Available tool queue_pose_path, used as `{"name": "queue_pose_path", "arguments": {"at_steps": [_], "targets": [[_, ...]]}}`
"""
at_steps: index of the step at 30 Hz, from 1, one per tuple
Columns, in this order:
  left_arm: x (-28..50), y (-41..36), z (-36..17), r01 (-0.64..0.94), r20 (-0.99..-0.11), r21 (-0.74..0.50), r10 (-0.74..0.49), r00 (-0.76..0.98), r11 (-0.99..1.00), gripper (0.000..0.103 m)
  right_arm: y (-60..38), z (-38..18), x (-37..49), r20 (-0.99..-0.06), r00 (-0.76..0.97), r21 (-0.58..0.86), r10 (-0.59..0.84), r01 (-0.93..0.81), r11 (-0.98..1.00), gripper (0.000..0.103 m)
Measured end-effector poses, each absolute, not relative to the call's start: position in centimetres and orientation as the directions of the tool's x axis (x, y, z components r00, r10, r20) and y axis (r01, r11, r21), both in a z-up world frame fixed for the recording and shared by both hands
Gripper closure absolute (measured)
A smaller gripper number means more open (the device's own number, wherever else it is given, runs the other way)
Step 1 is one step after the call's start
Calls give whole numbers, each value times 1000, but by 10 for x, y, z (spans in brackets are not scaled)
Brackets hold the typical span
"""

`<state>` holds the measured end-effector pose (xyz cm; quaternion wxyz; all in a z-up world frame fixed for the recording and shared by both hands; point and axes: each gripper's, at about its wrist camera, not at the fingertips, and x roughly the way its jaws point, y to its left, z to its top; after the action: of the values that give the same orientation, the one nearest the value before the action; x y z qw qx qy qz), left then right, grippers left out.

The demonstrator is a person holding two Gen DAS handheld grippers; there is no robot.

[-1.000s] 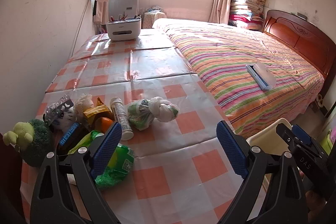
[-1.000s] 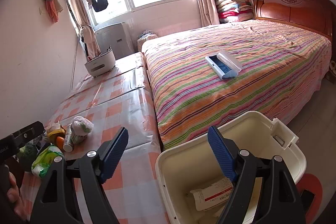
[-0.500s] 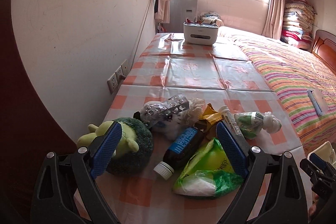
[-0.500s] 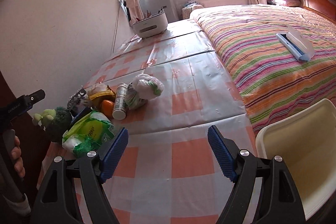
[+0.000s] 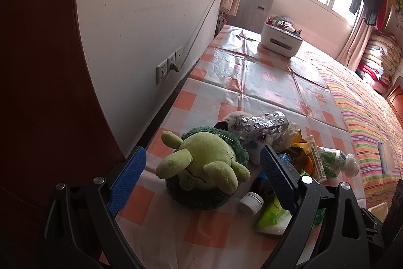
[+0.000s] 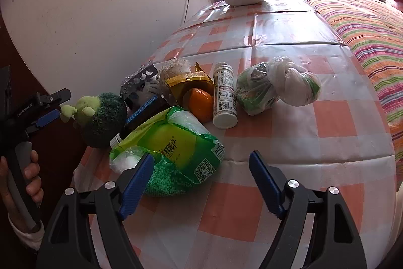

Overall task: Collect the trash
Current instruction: 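Grasp the green plush toy with the left gripper while the right grasps the green bag, then carry plush toy and green bag over the cream bin and release both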

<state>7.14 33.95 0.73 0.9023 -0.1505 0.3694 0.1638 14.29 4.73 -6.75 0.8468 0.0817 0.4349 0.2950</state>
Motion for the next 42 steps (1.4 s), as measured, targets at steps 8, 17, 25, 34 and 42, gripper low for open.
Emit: {"name": "queue_pose_path", "arguments": {"at_steps": [8, 17, 25, 34, 42], "targets": [[101, 334, -33, -364, -805, -151, 99, 585, 919, 13, 72, -90, 166, -741, 367, 416, 563, -408, 813, 27], [107, 336, -41, -425, -802, -131, 156, 577, 896, 30, 92, -91, 153, -762, 402, 278, 508, -505, 817, 57], [96, 320, -26, -399, -749, -151, 158, 643, 905, 34, 81, -79, 138, -707, 440, 276, 554, -549, 789, 92], [88, 294, -6, -340, -676, -153, 153, 721, 928, 34, 53, -52, 120, -630, 536, 246, 562, -549, 799, 93], [88, 269, 4, -279, -634, -165, 114, 764, 946, 34, 12, -27, 112, -565, 619, 245, 545, -506, 827, 95]]}}
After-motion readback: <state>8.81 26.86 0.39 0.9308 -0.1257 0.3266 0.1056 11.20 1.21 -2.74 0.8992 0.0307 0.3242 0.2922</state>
